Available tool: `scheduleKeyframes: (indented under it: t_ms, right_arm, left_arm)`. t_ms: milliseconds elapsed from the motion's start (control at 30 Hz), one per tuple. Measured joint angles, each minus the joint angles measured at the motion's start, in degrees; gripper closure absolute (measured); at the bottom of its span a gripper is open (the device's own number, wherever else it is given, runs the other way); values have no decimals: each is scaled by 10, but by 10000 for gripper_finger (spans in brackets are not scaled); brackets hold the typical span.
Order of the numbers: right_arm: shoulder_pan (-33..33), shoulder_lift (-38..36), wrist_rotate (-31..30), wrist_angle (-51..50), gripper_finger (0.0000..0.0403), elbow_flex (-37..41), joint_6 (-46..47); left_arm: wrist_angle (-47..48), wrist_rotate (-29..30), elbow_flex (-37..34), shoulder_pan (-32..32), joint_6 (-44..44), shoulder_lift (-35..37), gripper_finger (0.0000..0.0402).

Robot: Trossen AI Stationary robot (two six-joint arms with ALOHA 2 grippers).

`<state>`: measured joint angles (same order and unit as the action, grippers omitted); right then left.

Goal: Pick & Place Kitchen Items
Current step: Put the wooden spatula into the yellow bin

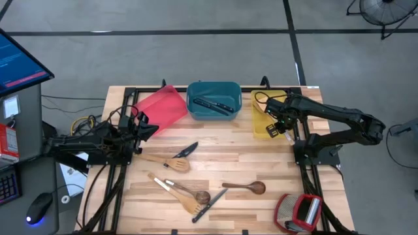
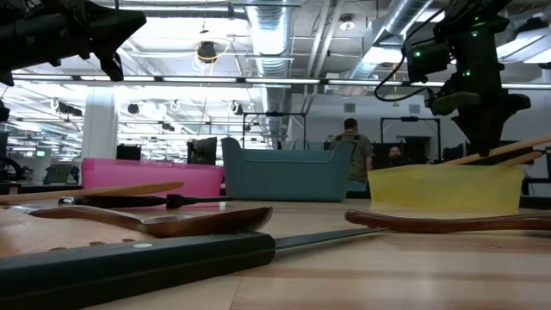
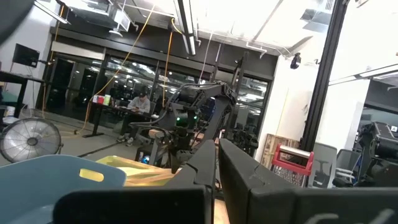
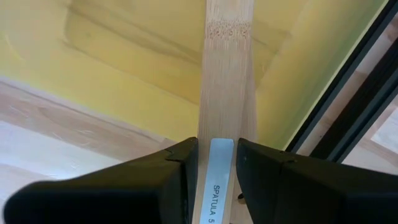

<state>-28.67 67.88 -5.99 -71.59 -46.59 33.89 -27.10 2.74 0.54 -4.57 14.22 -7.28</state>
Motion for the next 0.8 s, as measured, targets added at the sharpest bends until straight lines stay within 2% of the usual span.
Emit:
scheduleKeyframes:
  t_ms: [567, 800]
  right_arm:
    - [0, 0, 0, 0, 315, 0, 0]
    - [0, 0, -28, 5, 301, 0, 0]
  left_arm:
    - [0, 0, 0, 0, 0, 0, 399]
    - [0, 0, 0, 0, 0, 0, 399]
